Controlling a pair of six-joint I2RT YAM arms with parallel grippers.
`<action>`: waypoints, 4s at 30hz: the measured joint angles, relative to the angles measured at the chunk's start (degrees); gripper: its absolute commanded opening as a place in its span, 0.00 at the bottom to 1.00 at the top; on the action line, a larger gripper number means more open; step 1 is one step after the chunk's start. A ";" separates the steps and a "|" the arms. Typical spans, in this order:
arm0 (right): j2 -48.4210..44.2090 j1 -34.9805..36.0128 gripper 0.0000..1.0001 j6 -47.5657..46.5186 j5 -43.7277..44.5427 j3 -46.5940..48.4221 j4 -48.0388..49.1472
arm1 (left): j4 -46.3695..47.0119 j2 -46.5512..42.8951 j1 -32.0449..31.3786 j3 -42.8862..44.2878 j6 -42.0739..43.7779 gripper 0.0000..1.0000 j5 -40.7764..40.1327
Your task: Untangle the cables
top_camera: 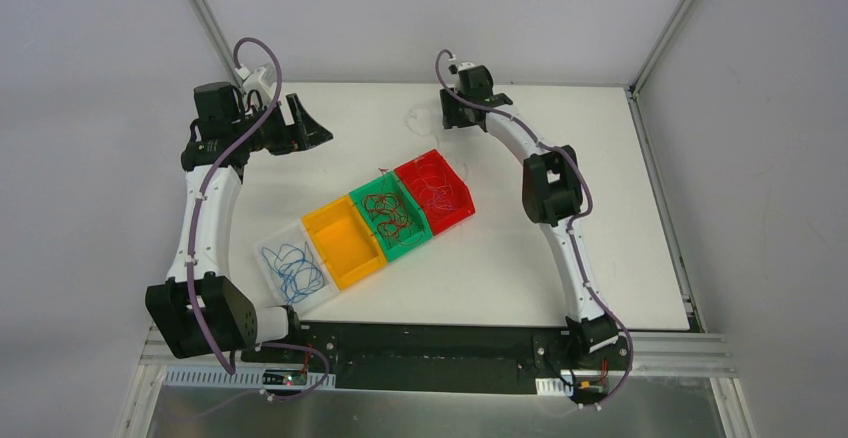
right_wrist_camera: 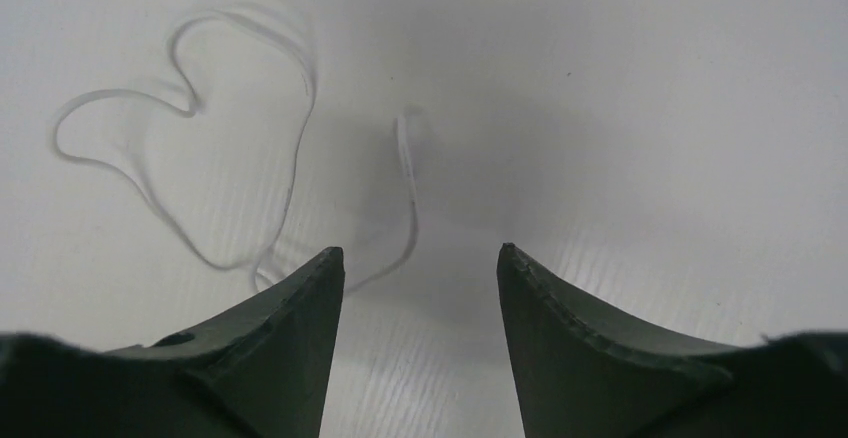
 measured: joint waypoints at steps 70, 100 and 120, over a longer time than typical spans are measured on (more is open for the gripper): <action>-29.49 -9.46 0.87 -22.93 -18.84 -38.69 -25.97 | 0.46 -1.95 -18.80 -3.85 11.80 0.78 -0.76; -52.48 -4.33 0.62 -35.89 -14.62 -73.48 -19.47 | -0.44 -1.64 -18.80 -3.39 14.16 0.77 -2.12; -51.28 2.40 0.99 -25.16 -8.59 -68.89 -11.58 | -0.44 -1.66 -18.80 -3.21 13.35 0.78 -2.27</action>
